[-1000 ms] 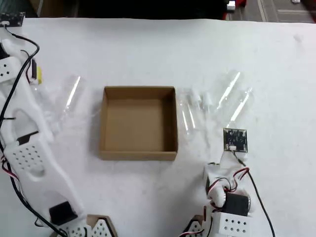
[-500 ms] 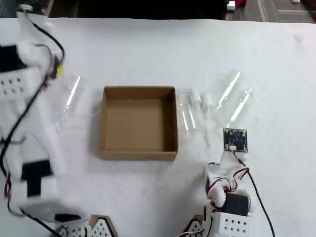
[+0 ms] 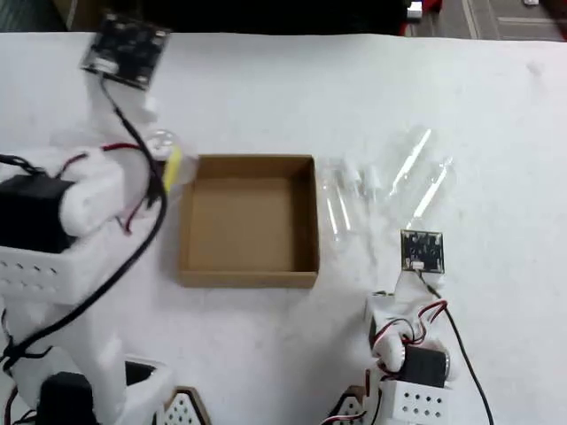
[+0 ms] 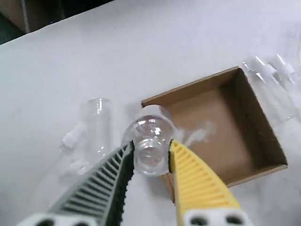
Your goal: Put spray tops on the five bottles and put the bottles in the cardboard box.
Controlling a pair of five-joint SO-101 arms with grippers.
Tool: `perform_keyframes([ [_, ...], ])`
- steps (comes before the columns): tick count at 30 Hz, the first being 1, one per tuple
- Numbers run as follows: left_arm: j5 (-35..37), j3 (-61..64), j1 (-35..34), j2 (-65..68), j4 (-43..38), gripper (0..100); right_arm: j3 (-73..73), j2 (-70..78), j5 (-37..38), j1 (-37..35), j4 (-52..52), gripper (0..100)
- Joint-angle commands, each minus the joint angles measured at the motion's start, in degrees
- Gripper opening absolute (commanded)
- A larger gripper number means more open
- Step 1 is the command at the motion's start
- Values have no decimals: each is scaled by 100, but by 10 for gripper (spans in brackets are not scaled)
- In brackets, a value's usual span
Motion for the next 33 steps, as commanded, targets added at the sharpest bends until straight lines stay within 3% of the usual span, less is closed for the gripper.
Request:
perform_keyframes([
  [1,158,-9,585,-180,35,94,53,-31,-9,4,31,16],
  [6,123,-18,655,136,35,94,53,-31,-9,-4,31,16],
  [14,149,-580,655,1938,-88,92,53,-31,-9,4,31,16],
  [21,149,-1160,286,2976,-88,91,53,-31,-9,4,31,16],
  [26,158,-1160,-75,3407,-343,90,53,-31,-9,-4,31,16],
  [33,158,-1116,-66,3495,-659,90,53,-31,-9,-22,31,16],
])
